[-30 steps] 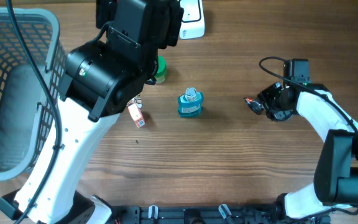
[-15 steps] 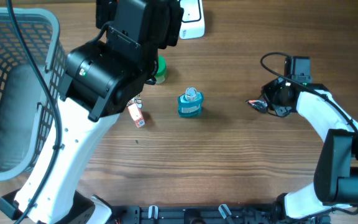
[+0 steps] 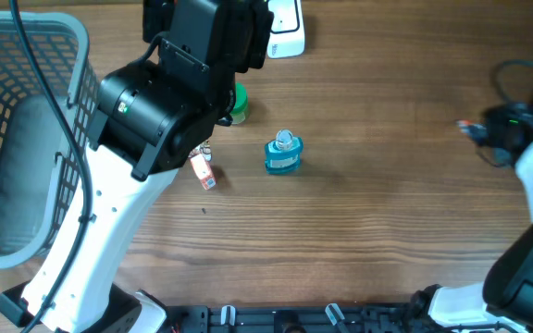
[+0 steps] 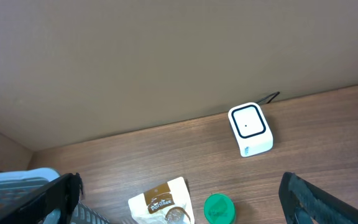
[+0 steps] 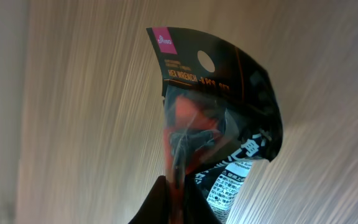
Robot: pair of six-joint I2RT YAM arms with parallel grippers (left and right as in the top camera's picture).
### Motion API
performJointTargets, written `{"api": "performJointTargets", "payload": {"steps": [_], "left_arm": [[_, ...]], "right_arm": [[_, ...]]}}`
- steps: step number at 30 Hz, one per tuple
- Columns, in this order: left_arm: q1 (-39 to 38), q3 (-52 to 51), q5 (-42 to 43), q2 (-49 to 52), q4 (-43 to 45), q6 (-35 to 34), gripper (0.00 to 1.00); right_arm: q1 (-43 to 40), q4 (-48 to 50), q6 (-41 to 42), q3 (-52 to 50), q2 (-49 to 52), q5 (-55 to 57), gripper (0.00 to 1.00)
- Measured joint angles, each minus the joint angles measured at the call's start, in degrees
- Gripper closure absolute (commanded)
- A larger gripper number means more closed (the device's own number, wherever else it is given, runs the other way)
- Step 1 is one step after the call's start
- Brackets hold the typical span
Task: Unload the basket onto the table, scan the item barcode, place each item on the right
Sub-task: 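Move the right gripper toward the blue Listerine bottle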
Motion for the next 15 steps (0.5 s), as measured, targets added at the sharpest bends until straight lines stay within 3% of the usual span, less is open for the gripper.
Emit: {"api": "performJointTargets", "payload": {"steps": [5, 10, 11, 12, 13, 15], "left_arm": [[0.0, 0.0, -0.02, 0.0, -0.02, 0.0, 0.0], [0.0, 0.0, -0.02, 0.0, -0.11, 0.0, 0.0], [0.0, 0.0, -0.07, 0.0, -0.13, 0.0, 0.0], [0.0, 0.0, -0.11, 0.0, -0.11, 0.0, 0.0], [0.0, 0.0, -0.28, 0.0, -0.11, 0.0, 0.0], [0.0, 0.0, -0.5, 0.0, -0.13, 0.0, 0.0]], "right_arm": [[-12.26, 6.62, -0.02, 0.04, 1.16, 6.58, 0.95], [-12.72, 10.67, -2.45, 0.09, 12.17, 12.0, 0.95], [-12.76, 11.41, -2.69, 0.11, 12.9, 12.44, 0.91], [-12.76, 11.63, -3.17, 0.11, 12.9, 12.74, 0.67], [-12.76, 11.76, -4.07, 0.11, 12.9, 12.96, 0.04], [-12.79, 11.54, -6.32, 0.11, 12.9, 13.25, 0.0]]}}
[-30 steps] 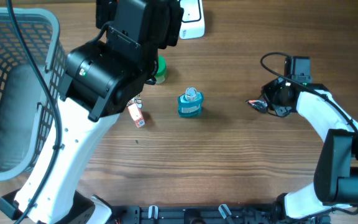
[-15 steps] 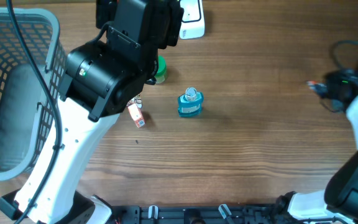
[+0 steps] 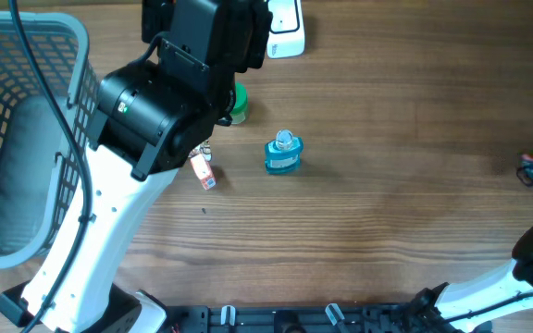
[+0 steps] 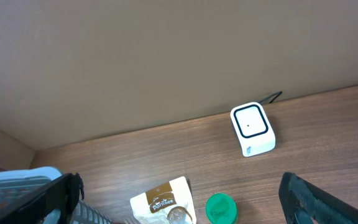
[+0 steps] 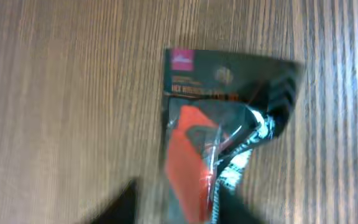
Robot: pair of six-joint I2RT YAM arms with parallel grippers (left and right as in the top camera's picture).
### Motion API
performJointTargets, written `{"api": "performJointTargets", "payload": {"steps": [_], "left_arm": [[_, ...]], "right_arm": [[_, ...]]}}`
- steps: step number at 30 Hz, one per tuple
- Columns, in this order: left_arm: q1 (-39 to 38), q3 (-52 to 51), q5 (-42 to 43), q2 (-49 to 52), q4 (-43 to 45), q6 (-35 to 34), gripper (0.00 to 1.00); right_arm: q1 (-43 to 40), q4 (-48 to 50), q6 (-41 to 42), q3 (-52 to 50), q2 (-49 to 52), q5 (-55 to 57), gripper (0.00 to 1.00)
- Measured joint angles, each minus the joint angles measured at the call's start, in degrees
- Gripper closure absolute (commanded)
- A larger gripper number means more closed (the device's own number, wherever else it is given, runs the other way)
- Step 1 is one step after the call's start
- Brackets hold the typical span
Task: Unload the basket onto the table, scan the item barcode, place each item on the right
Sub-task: 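Move the right gripper toward the blue Listerine bottle, then close the right gripper around the blue Listerine bottle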
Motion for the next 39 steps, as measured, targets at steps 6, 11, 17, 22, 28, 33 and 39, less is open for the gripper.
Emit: {"api": "performJointTargets", "payload": {"steps": [6, 11, 17, 22, 28, 33, 39], "left_arm": [[0.0, -0.07, -0.26, -2.1, 4.5, -0.26, 0.0], [0.0, -0.09, -7.67, -13.42, 4.13, -6.08, 0.0], [0.2, 0.28, -12.04, -24.33, -10.58, -12.92, 0.0], [0.26, 0.26, -12.41, -25.44, -18.34, -16.79, 0.0], [0.26, -0.11, -12.41, -25.38, -22.05, -21.97, 0.0], [0.26, -0.22, -12.44, -24.46, -25.38, -23.06, 0.0], [0.26, -0.37, -12.44, -24.09, -26.62, -23.19, 0.0]], "right_arm": [[0.87, -1.77, -5.22, -0.02, -6.54, -5.09, 0.0], [12.98, -6.88, -9.16, 0.26, -22.56, -8.7, 0.0], [43.47, -23.08, -18.69, 0.66, -26.97, -10.69, 0.0], [57.94, -45.48, -21.9, 10.05, -26.56, -10.99, 0.0], [62.9, -62.53, -26.18, 31.78, -22.01, -11.43, 0.0], [72.26, -63.08, -27.76, 33.53, -6.56, -11.39, 0.0], [79.06, -62.93, -24.68, 38.51, -4.31, -10.64, 0.0]]}}
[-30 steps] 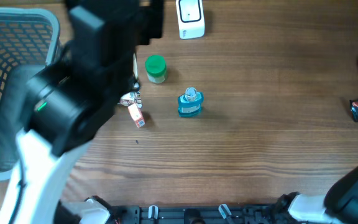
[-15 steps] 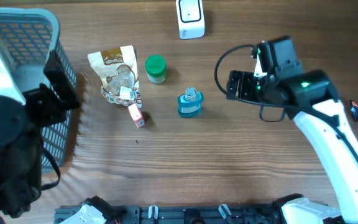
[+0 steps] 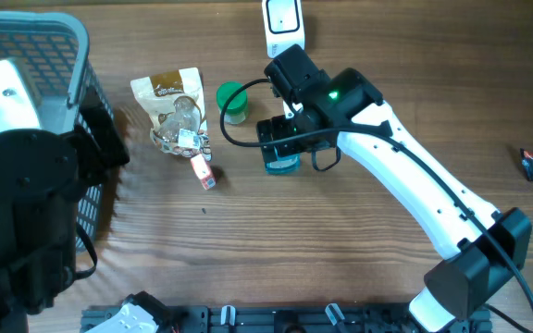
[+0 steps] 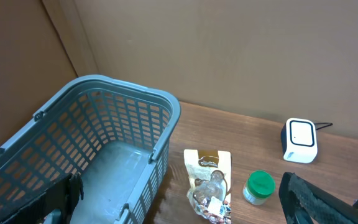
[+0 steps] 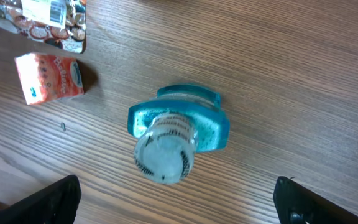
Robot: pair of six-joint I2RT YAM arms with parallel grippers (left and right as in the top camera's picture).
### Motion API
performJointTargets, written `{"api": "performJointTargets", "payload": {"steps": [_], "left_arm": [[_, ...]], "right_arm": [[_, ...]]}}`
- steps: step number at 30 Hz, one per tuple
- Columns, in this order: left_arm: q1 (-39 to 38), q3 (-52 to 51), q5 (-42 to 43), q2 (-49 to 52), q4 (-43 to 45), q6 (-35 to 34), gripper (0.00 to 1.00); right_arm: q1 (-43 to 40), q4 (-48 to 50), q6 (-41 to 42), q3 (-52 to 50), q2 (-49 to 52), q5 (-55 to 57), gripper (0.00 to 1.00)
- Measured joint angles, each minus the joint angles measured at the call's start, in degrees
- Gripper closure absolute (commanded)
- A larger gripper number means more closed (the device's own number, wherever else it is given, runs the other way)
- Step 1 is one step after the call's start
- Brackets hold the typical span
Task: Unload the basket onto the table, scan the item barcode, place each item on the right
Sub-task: 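Close the right gripper around the blue Listerine bottle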
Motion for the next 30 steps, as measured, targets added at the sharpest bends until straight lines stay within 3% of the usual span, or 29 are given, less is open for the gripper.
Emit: {"api": "performJointTargets", "payload": {"steps": [5, 12, 25, 30], "left_arm": [[0.0, 0.0, 0.0, 0.0, 0.02, 0.0, 0.0], [0.0, 0.0, 0.0, 0.0, -0.2, 0.0, 0.0], [0.0, 0.0, 0.02, 0.0, -0.63, 0.0, 0.0], [0.0, 0.0, 0.02, 0.0, -0.94, 0.0, 0.0]], "right_arm": [[0.0, 0.02, 1.81, 0.02, 0.31, 1.07, 0.0], [0.0, 1.95, 5.35, 0.24, 9.33, 1.29, 0.0], [0.0, 2.84, 6.71, 0.33, 11.54, 0.26, 0.0], [0.0, 2.84, 7.04, 0.33, 11.54, 0.24, 0.1]]}}
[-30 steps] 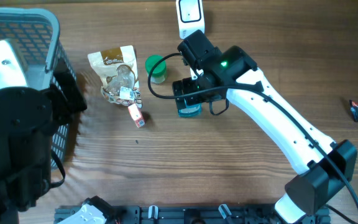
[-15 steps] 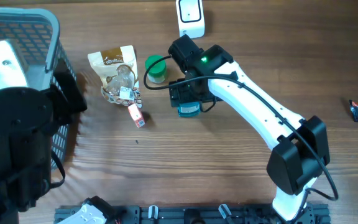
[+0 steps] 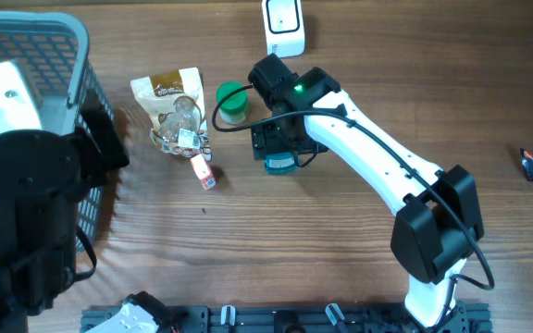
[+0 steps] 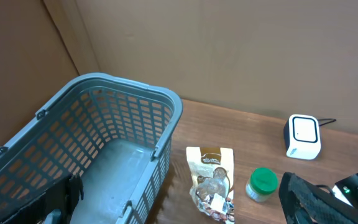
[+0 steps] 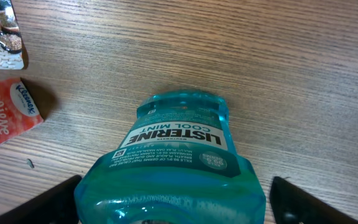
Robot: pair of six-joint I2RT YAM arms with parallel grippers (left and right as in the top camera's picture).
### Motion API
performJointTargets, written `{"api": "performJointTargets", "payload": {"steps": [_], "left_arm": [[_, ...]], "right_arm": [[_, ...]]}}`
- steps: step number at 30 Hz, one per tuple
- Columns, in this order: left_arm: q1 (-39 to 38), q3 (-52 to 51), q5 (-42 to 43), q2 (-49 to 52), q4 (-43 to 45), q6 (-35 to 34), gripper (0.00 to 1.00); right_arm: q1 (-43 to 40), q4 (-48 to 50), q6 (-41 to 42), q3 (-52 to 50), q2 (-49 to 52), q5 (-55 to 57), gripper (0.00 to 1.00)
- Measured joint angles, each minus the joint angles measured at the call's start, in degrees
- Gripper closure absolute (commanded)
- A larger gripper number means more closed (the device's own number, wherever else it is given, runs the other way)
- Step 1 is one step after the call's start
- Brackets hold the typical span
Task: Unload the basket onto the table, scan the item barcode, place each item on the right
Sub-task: 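Close the right gripper around the blue Listerine bottle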
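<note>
A teal Listerine mouthwash bottle (image 5: 178, 163) stands on the wooden table, also seen from overhead as the bottle (image 3: 282, 163) under my right arm. My right gripper (image 5: 174, 208) is open and low over it, one finger on each side of the bottle's body. The white barcode scanner (image 3: 283, 20) sits at the table's far edge; the scanner (image 4: 302, 136) also shows in the left wrist view. My left gripper (image 4: 180, 214) is open, high above the basket side, holding nothing.
A grey plastic basket (image 3: 63, 37) fills the left side. A snack bag (image 3: 174, 109), a green-lidded jar (image 3: 232, 100) and a small red box (image 3: 204, 172) lie left of the bottle. A black and red packet lies at the right edge.
My right gripper has come down from above the bottle's cap to straddle its body, still open. The left arm and the other items have barely changed.
At first my right gripper held a black and red hex wrench packet at the far right, with the left arm over the snacks. Then the packet lay on the table. Later the left arm stood over the basket and the right gripper, open, was above the bottle, now around it.
</note>
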Motion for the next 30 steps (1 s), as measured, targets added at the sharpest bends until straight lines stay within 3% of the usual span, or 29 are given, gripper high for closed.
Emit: {"api": "performJointTargets", "payload": {"steps": [30], "left_arm": [[0.0, 0.0, -0.02, 0.0, -0.74, 0.0, 0.0]], "right_arm": [[0.0, 0.44, -3.34, 0.0, 0.04, -0.33, 0.05]]}}
